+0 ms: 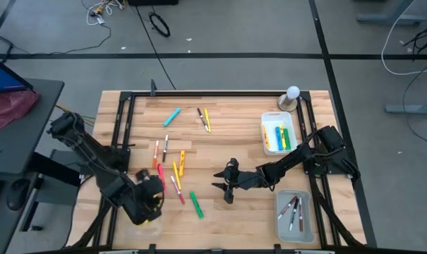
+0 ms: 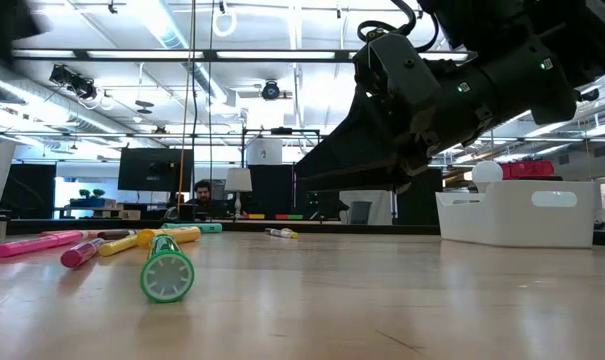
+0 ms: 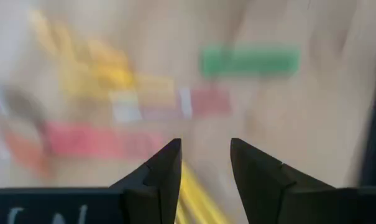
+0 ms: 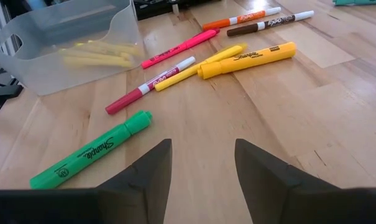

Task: Pick & Place Markers
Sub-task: Put the brown marker into the gray bin

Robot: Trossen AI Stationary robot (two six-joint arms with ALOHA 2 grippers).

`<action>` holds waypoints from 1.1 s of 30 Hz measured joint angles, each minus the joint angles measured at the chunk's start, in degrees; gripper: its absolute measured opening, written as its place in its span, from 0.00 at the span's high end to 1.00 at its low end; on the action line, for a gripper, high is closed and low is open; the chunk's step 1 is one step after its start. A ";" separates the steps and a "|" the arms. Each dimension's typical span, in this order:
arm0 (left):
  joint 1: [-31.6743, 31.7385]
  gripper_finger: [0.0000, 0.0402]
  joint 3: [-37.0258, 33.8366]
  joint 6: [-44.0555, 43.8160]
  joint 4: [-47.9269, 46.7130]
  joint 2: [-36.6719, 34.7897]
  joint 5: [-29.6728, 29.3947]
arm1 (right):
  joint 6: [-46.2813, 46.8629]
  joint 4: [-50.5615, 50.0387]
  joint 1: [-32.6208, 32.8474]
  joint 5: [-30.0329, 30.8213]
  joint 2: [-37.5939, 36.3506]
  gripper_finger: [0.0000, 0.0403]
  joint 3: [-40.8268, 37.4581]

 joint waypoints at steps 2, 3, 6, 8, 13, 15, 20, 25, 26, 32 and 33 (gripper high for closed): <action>0.09 0.64 -1.11 5.80 3.05 0.00 -11.80 | 0.00 0.02 0.00 0.00 0.00 0.56 0.00; 0.61 0.65 -2.08 8.59 4.75 0.00 -16.90 | 0.00 0.02 0.00 0.00 0.00 0.56 0.00; 4.11 0.65 -6.55 16.46 10.44 0.00 -21.38 | 0.00 0.04 0.00 0.00 0.00 0.56 0.00; 7.25 0.67 -10.93 17.61 14.05 -0.13 -21.96 | 0.00 0.07 0.00 0.00 0.00 0.56 0.00; 17.30 0.74 -24.49 23.16 40.44 -0.42 -20.44 | -0.02 0.12 -0.27 0.00 0.00 0.56 0.00; 21.48 0.78 -29.63 28.24 54.92 -0.27 -17.21 | -0.02 0.15 -0.54 0.00 0.00 0.56 0.00; 30.36 0.85 -38.45 37.05 85.17 -0.02 -12.72 | 0.04 0.72 -2.26 -0.04 0.00 0.56 0.00; 36.43 0.89 -39.99 39.72 92.52 -0.03 -15.50 | -1.73 1.53 -9.16 -0.15 0.00 0.56 1.36; 37.29 0.89 -39.99 39.24 92.43 -0.02 -15.84 | -2.32 -0.11 -11.19 -0.63 0.00 0.56 2.49; 38.80 0.89 -40.02 35.09 91.82 -0.02 -15.97 | -7.37 -22.58 -21.24 -5.24 1.25 0.56 16.23; 38.58 0.89 -40.02 35.09 91.72 -0.02 -15.97 | -8.26 -26.29 -22.45 -5.93 1.74 0.56 18.38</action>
